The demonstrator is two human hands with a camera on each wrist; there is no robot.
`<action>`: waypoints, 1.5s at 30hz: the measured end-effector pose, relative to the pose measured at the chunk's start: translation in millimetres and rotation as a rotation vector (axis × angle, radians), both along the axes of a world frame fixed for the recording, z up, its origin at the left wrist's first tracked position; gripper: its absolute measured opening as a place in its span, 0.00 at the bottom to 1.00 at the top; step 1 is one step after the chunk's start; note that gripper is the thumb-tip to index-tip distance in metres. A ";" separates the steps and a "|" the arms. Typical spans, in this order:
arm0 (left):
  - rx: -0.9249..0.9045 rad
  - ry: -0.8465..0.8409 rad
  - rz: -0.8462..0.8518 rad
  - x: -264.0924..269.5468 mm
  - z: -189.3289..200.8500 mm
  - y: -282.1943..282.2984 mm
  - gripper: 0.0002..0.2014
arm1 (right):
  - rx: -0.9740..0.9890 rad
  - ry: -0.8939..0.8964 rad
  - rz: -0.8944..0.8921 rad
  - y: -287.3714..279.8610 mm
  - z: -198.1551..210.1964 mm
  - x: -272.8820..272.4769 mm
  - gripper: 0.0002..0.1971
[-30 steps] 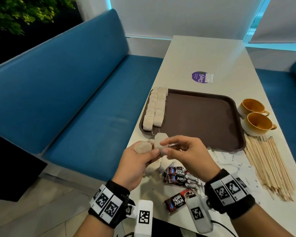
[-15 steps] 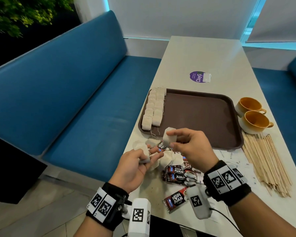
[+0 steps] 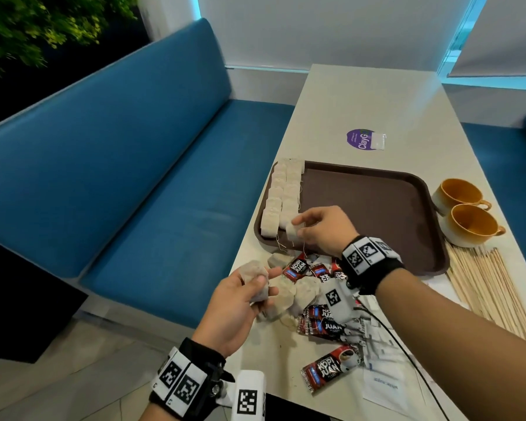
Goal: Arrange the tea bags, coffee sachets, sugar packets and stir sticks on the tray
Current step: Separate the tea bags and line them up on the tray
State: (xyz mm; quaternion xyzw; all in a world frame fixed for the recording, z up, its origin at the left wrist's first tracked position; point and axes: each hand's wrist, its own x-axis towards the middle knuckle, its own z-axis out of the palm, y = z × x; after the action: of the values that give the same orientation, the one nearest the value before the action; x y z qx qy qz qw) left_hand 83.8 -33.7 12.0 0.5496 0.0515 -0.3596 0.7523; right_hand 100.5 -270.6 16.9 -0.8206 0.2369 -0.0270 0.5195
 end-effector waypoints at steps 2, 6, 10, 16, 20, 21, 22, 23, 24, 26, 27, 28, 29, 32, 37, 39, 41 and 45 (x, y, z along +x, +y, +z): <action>-0.004 0.002 0.016 1.9 -3.6 1.1 0.07 | 0.004 0.032 0.001 1.3 -10.4 10.2 0.11; -0.007 0.020 0.039 7.7 -6.7 5.3 0.07 | 0.004 0.068 -0.015 0.8 -20.8 23.6 0.11; -0.015 0.044 0.048 10.6 -9.6 7.6 0.08 | -0.035 0.090 -0.036 -1.3 -26.2 30.8 0.12; -0.056 0.075 0.051 11.7 -10.9 5.4 0.15 | -0.117 0.144 -0.034 -3.9 -32.3 39.6 0.09; -0.101 0.079 0.037 10.3 -9.3 7.5 0.20 | -0.098 0.125 -0.023 -6.4 -33.6 40.6 0.10; -0.106 0.077 0.033 10.1 -9.2 8.5 0.20 | -0.084 0.110 -0.028 -6.9 -33.6 39.9 0.10; -0.111 0.076 0.030 10.0 -9.4 9.1 0.21 | -0.068 0.087 -0.040 -7.2 -33.3 38.5 0.09; -0.119 0.078 0.029 10.2 -9.5 9.8 0.20 | -0.057 0.058 -0.059 -7.1 -31.5 36.5 0.08; -0.129 0.081 0.029 10.4 -9.5 10.2 0.20 | -0.050 0.029 -0.082 -7.1 -29.2 34.3 0.08; -0.152 0.089 0.026 10.4 -9.6 10.2 0.20 | -0.026 -0.017 -0.119 -5.3 -20.6 26.7 0.07; -0.163 0.091 0.021 10.0 -9.5 9.9 0.20 | -0.002 -0.041 -0.119 -3.0 -14.0 20.5 0.07; -0.173 0.090 0.015 9.3 -9.0 9.2 0.20 | 0.045 -0.070 -0.104 0.9 -6.2 12.8 0.06; -0.182 0.087 0.008 8.3 -8.0 8.2 0.19 | 0.117 -0.101 -0.074 5.9 2.0 3.8 0.06; -0.190 0.070 -0.011 3.9 -3.4 3.2 0.17 | 0.290 -0.171 0.029 24.8 21.8 -28.8 0.05; -0.216 0.022 -0.047 -4.3 5.0 -6.4 0.16 | 0.301 -0.270 0.105 45.1 21.9 -78.4 0.06; -0.235 0.016 -0.043 -7.7 8.4 -10.0 0.17 | 0.316 -0.299 0.111 49.4 16.9 -91.8 0.07; -0.231 0.004 -0.040 -10.5 11.5 -13.1 0.18 | 0.322 -0.316 0.101 51.6 13.2 -101.1 0.07; -0.184 -0.025 -0.066 -15.1 12.4 -16.7 0.23 | 0.278 -0.340 0.070 51.6 10.9 -109.7 0.07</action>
State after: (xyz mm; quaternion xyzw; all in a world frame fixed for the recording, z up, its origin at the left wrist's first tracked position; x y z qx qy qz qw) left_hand 68.8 -50.4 24.4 0.4842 -0.0091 -0.3805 0.7878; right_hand -9.2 -219.0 27.8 -0.7324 0.1189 -0.1141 0.6607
